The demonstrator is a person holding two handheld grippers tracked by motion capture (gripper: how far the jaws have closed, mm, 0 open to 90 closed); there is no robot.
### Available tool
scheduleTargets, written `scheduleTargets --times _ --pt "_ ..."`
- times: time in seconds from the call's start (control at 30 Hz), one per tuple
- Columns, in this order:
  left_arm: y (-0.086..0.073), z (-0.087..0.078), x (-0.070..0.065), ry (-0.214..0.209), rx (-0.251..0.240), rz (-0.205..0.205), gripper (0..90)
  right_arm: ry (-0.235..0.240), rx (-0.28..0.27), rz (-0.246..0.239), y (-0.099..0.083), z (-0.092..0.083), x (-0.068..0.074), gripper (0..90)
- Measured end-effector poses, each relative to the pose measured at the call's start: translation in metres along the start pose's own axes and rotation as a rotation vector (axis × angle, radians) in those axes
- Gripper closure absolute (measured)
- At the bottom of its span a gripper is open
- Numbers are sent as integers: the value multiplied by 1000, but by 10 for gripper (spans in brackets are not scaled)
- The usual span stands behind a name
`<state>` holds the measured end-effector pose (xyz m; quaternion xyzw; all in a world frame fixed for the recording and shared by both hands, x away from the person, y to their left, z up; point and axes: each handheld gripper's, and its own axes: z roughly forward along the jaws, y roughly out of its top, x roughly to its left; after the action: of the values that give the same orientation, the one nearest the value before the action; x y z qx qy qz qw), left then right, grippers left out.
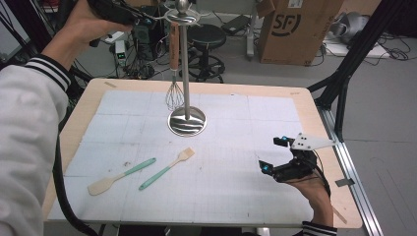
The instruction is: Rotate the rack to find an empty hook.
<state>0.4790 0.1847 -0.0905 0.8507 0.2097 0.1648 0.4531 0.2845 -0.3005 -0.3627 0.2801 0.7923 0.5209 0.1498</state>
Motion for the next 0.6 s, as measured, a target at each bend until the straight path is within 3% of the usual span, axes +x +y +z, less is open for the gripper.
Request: scheduleTargets --times 0.23,0.4,0.6 --pt "0 1 1 -2 4 0 899 -4 -3 -2 0 0 0 1" --pt "-2 -12 -8 -31 -8 12 898 -1 -7 7 -1 -2 0 1" --pt "-4 -31 -19 -30 -12 26 898 -8 -5 11 -5 -5 -3 1"
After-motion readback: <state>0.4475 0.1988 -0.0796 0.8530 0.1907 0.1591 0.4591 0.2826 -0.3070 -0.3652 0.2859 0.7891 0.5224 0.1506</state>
